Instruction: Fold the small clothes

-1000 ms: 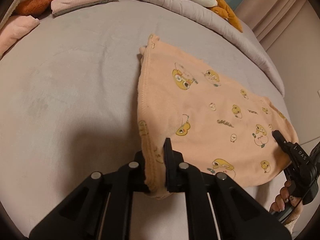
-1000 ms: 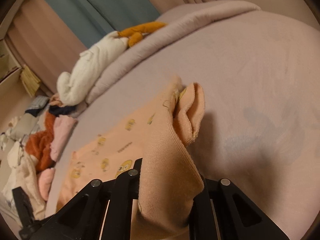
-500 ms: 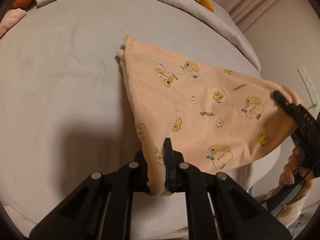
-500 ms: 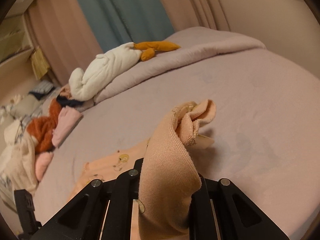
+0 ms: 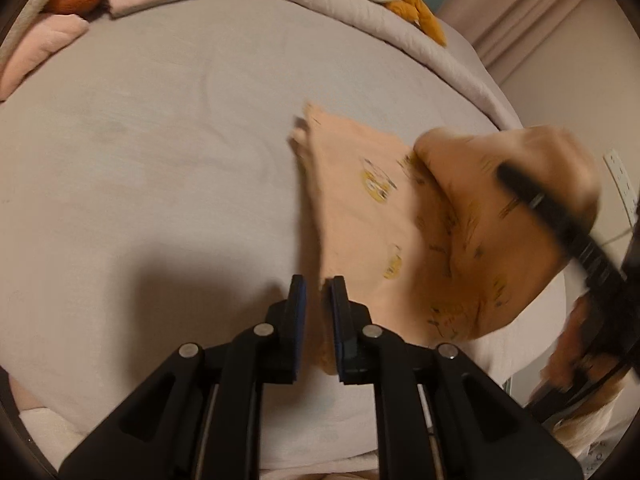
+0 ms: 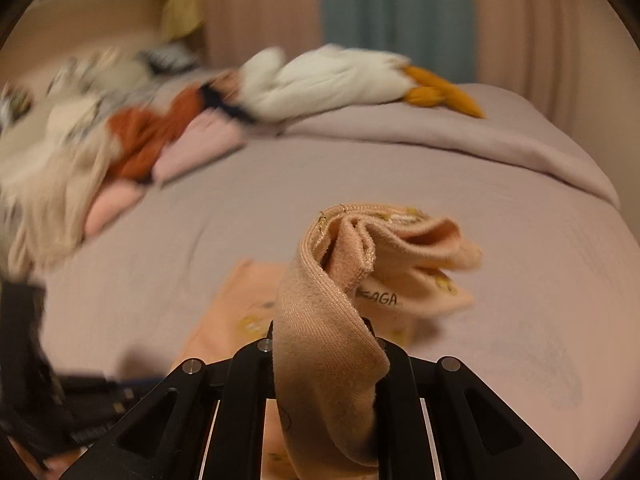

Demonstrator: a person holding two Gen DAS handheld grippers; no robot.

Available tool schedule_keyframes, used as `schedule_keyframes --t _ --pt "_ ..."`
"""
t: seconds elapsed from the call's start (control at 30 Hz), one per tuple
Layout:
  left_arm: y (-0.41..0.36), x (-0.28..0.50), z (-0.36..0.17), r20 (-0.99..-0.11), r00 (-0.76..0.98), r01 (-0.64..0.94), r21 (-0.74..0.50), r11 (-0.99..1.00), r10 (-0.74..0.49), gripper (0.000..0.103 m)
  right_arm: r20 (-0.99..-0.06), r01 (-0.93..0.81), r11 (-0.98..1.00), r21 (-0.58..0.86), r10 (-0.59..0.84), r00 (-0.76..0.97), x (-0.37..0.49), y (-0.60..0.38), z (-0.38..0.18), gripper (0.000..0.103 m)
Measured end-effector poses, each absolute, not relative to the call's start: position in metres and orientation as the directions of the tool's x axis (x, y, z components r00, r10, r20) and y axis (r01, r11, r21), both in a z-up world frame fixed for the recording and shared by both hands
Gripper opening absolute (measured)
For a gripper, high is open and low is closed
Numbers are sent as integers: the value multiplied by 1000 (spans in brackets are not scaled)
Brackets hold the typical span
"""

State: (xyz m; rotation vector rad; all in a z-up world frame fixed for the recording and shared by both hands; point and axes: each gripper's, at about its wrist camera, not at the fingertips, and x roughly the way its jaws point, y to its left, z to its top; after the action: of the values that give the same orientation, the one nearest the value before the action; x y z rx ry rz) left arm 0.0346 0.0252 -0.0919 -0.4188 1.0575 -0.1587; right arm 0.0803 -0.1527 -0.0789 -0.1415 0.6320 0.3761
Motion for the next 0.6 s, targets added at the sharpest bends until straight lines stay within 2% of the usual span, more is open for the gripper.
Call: schedule_keyframes --t 0.1,0.23,0.37,0.43,0.5,0.6 --pt "38 33 -89 -811 504 -101 -396 913 -296 15 -665 -466 884 -36 327 672 80 -123 -102 14" --pt "44 33 -91 -816 501 -128 -399 908 -288 16 -761 -494 868 -54 285 583 91 -97 -139 14" --pt "44 33 -91 -818 491 -127 -409 903 -302 17 -769 -491 871 -17 303 563 93 -99 -144 20" --pt "43 34 -88 -814 493 -120 -412 903 -306 17 -774 -496 868 22 329 541 94 -103 -139 31" --pt "41 36 -84 -810 497 -111 -416 903 -312 17 -775 -496 866 65 357 522 93 -105 -137 50" --pt "36 39 -75 -799 508 -88 -420 903 -322 21 -755 -500 858 122 407 514 82 -118 -130 57"
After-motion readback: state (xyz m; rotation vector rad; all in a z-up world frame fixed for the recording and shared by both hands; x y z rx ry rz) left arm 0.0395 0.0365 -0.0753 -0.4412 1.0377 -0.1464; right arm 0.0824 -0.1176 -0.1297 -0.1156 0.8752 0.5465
